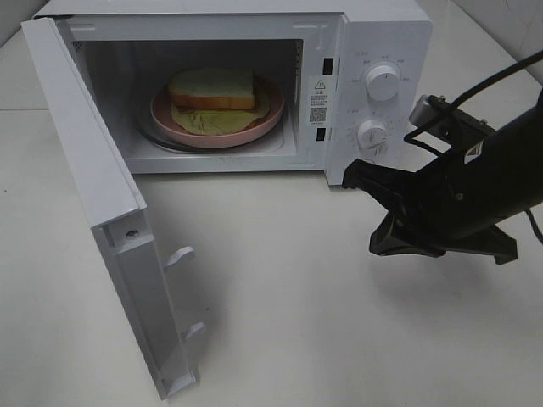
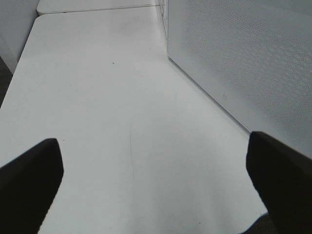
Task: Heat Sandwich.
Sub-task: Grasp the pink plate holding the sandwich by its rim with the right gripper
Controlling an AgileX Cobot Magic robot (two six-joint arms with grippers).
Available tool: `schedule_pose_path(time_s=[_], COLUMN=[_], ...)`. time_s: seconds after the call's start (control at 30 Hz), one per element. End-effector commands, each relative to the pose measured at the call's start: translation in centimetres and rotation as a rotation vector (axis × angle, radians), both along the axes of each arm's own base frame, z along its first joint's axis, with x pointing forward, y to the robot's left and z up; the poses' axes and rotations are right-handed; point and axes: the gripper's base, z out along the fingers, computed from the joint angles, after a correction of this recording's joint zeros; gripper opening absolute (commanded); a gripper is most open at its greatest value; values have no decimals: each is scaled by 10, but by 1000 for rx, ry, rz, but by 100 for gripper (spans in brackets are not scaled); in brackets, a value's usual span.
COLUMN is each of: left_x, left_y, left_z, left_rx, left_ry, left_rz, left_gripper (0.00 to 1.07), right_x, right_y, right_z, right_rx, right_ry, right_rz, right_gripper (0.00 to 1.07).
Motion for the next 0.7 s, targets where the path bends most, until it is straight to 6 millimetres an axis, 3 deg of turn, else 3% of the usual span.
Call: schedule_pose_path(time_s=[0.03, 0.4, 0.5, 0.6, 0.67, 0.7], left_x=[-3, -3, -3, -3, -3, -3], left_y=[-1, -1, -1, -1, -1, -1], left_z=[0, 0, 0, 0, 0, 0], left_rx=[-7, -7, -7, -7, -7, -7], left_ry=[-36, -36, -36, -36, -36, -36], left_rz=[0, 0, 0, 0, 0, 0], left_gripper=[98, 98, 98, 98, 98, 98], right_x=[1, 3, 5, 6, 7, 7], right_y=[-2, -6, -5, -5, -4, -4], right_z=[9, 36, 43, 45, 48, 48], right_rx=[-68, -304, -360, -388, -434, -434], right_ry=[6, 10, -57, -107, -192, -192], right_rz=[113, 617, 886, 1027, 1260, 1260], right_gripper=[5, 5, 5, 5, 5, 5])
